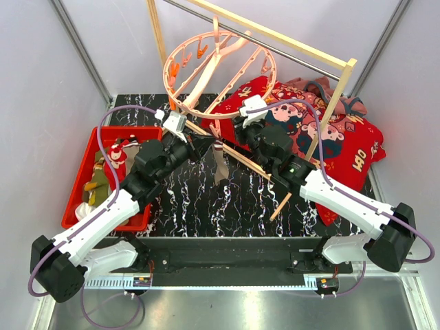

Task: Clip the socks to the hanger
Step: Open the clamp at the hanger.

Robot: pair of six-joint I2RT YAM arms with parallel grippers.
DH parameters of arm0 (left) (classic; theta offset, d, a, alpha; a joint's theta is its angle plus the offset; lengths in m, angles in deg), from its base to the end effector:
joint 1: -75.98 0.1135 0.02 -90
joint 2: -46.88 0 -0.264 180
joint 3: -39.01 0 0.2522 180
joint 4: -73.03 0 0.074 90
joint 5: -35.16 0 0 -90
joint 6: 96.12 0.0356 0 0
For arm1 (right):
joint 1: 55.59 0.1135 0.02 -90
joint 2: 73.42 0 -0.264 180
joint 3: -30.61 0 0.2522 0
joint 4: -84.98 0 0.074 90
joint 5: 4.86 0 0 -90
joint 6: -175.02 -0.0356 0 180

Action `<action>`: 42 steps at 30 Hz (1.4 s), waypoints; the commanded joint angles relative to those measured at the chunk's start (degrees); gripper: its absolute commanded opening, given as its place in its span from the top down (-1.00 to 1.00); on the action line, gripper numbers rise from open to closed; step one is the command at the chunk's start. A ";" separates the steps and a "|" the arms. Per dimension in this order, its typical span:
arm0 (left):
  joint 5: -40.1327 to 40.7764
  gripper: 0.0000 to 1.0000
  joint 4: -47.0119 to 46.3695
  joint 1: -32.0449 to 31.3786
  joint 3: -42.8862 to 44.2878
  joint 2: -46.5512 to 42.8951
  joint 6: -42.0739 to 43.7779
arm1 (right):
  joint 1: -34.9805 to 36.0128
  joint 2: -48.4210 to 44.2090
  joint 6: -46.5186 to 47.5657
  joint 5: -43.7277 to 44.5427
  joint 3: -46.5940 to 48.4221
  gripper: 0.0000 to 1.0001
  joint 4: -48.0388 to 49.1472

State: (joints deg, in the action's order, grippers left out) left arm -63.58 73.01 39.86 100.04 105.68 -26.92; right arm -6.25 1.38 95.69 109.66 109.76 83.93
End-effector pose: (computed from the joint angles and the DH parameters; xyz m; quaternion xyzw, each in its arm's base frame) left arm 0.1942 -0.1484 0.3534 0.1466 0.6776 -0.3889 0.6067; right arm 0.2122 0.2244 0.3935 -0.2017 0.6581 0.0977 0.7188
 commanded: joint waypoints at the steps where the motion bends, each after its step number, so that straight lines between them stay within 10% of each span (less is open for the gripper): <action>1: 0.29 1.00 -0.72 -0.27 2.66 -1.32 1.02 | -0.04 -0.71 -2.59 1.85 3.43 0.35 -0.49; 12: 2.49 0.75 1.03 -0.27 2.48 -1.33 1.20 | 0.05 -1.15 -11.89 2.03 3.43 0.78 -2.87; 18: 8.46 -0.03 8.65 -0.18 4.58 -2.99 2.25 | -0.04 -0.80 -13.23 1.50 3.17 0.80 -2.52; 26: 21.20 -0.61 25.79 3.06 8.28 -8.96 6.12 | -0.12 -1.33 -13.40 1.33 1.94 0.79 -1.55; 42: 27.27 -0.65 50.34 30.49 26.29 11.40 6.65 | -0.47 -2.73 -12.70 0.10 -0.26 0.78 0.30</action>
State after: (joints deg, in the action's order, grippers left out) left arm -40.28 118.50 67.44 119.86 110.38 -21.10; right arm -6.25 0.66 83.17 109.76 109.89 81.09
